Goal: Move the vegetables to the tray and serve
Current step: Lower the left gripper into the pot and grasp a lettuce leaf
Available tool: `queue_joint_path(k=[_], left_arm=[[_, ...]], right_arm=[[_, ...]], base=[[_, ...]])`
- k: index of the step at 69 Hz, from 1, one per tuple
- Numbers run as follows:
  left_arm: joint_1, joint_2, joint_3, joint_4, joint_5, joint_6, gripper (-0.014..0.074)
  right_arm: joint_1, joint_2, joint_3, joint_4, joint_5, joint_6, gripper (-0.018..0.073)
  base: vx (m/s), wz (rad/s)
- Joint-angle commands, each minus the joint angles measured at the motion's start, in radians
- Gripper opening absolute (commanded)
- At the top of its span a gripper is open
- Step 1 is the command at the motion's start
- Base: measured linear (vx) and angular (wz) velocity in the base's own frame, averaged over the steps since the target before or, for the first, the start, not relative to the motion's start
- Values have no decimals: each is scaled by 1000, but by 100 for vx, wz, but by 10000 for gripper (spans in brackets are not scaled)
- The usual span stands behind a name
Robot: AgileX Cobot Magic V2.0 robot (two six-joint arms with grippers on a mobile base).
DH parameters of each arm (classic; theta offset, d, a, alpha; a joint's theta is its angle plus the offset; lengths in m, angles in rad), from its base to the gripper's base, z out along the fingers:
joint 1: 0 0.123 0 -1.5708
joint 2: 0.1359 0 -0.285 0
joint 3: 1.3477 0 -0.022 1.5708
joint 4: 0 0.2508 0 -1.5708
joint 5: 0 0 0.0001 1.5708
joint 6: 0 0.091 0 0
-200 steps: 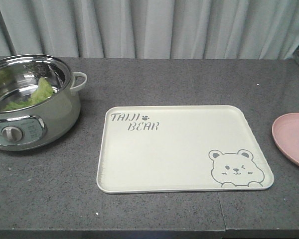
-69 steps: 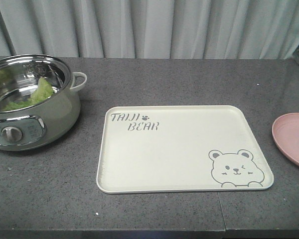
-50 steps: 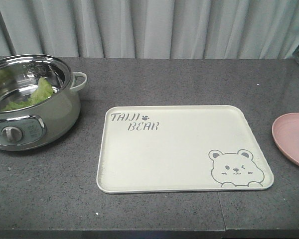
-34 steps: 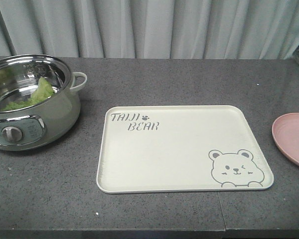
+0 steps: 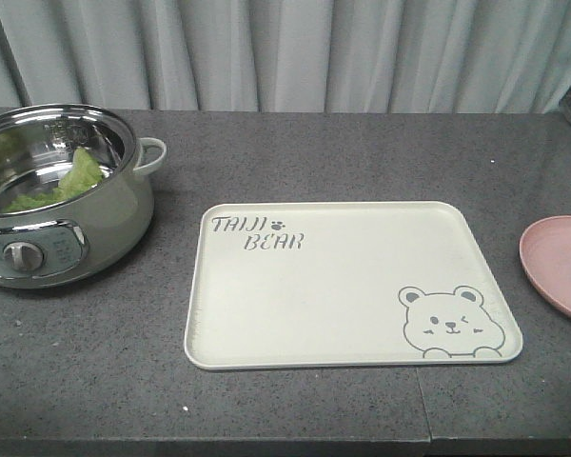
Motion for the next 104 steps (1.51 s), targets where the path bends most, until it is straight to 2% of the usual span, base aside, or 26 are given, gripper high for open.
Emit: queue_joint_path(k=[1, 9, 21, 53, 72, 78, 84, 93, 104], left_arm=[[-4, 7, -27, -2, -64, -10, 566], [-4, 9, -29, -2, -63, -10, 566], [-4, 82, -104, 38, -15, -12, 566], [-4, 624, -578, 42, 193, -26, 566], [-2, 899, -800, 43, 222, -15, 566], [17, 981, -860, 40, 249, -7, 566], [39, 1049, -910, 12, 256, 11, 559], [49, 1133, -963, -64, 249, 98, 536], [64, 1208, -1007, -64, 243, 105, 511]], right_arm=[[0, 7, -36, -1, -56, -3, 502], [0, 7, -36, 1, -56, -3, 571], [0, 7, -36, 1, -56, -3, 571], [0, 7, -36, 1, -56, -3, 559], [0, 7, -36, 1, -56, -3, 559], [0, 7, -36, 1, -56, -6, 559], [0, 7, -36, 1, -56, -6, 559], [0, 7, -36, 0, -56, -7, 559], [0, 7, -36, 0, -57, -7, 559]], base=[[0, 0], [0, 0], [0, 0], [0, 0], [0, 0], [0, 0], [0, 0], [0, 0], [0, 0]])
